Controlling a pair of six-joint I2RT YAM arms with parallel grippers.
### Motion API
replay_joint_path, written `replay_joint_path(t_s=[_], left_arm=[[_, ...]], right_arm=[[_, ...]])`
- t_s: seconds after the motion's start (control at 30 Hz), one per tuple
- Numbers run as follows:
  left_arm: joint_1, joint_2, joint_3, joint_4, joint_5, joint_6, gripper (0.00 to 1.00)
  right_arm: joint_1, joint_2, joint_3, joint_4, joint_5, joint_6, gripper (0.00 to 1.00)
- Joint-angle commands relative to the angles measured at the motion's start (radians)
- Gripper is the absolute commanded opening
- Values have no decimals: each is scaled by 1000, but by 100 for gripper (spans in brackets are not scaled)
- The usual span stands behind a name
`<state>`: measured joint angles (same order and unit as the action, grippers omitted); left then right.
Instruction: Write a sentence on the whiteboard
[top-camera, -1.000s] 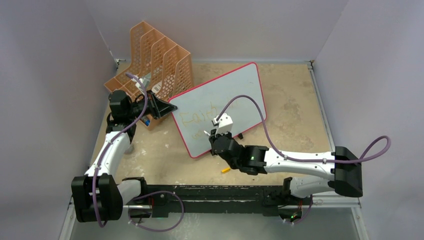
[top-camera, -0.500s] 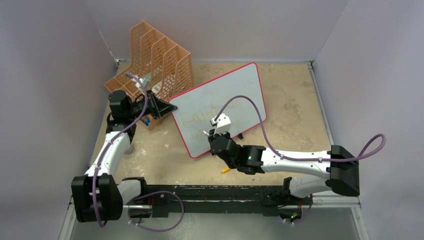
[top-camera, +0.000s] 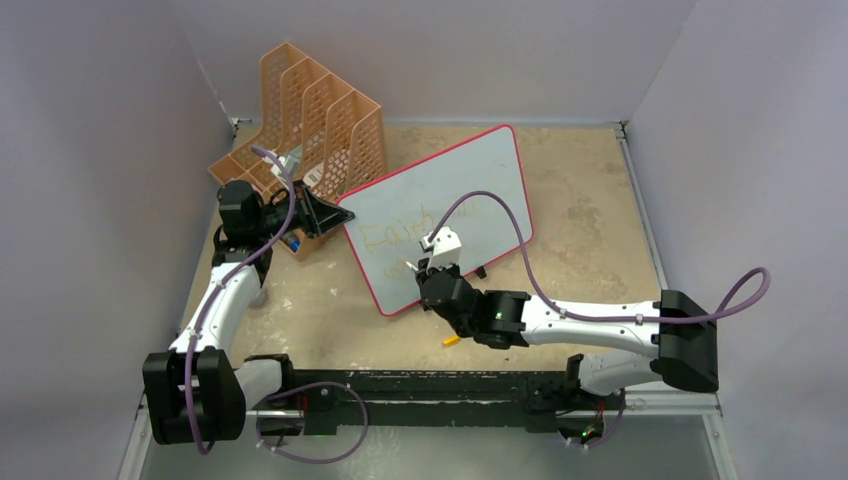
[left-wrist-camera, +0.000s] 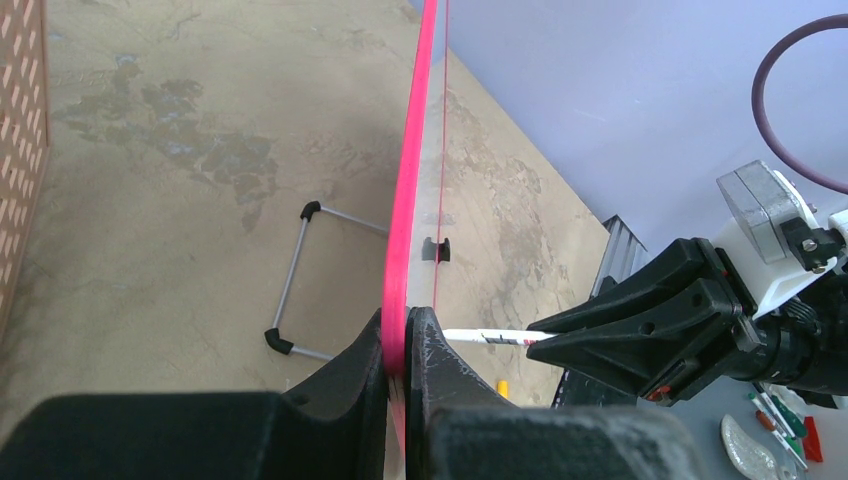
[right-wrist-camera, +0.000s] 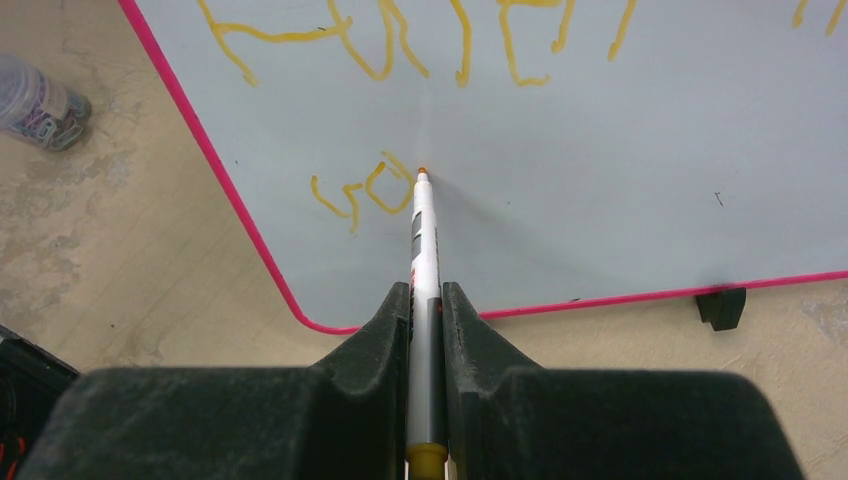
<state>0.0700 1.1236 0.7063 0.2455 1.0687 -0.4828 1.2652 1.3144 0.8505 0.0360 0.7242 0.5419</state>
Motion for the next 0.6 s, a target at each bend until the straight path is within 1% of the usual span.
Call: replay_joint_path(t_s=[0.0,0.57], left_arm=[[8,-5,10,61,-33,66,0],[8,-5,10,61,-34,67,0]], right_arm=[[-14,4,20,35,46,12,0],[-15,-8,9,-62,-8,66,0]])
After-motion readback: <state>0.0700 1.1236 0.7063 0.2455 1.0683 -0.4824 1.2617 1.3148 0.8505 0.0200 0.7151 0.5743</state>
